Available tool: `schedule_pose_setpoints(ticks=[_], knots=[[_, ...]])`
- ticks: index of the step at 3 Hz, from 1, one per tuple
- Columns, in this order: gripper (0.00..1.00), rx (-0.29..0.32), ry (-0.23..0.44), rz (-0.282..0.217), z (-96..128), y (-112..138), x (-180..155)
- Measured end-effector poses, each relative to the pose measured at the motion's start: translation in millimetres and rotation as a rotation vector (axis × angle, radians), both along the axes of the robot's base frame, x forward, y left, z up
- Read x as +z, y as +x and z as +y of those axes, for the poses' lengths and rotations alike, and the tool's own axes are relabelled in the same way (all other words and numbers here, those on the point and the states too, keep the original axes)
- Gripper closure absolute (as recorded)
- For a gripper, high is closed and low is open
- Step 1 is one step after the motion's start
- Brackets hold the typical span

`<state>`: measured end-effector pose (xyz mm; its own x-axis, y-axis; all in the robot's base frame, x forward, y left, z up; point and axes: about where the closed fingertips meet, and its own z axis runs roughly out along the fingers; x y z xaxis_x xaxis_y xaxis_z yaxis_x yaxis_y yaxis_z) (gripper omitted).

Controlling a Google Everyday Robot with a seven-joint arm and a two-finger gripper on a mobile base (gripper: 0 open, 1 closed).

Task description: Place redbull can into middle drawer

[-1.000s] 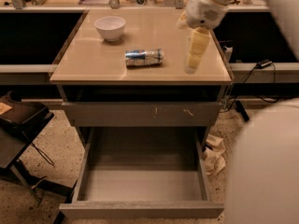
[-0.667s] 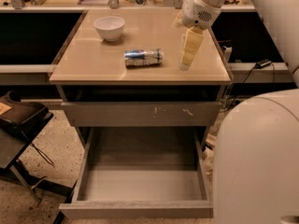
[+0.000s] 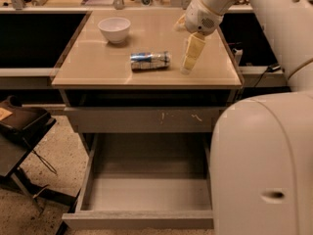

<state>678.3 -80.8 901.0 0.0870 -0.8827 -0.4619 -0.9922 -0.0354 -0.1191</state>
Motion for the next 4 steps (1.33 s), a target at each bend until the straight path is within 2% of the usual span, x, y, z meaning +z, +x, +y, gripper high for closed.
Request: schedule_pose_setpoints(ticks=[1,2,3,4], knots=[[0.00,0.069,0.132,0.062,44,28,-31],[0.00,0.073,0.199,0.029,59,47,-30],[0.00,0.064,0.210,0.017,64,54,-32],[0.00,-0.008,0.158,0.008,59,72,-48]])
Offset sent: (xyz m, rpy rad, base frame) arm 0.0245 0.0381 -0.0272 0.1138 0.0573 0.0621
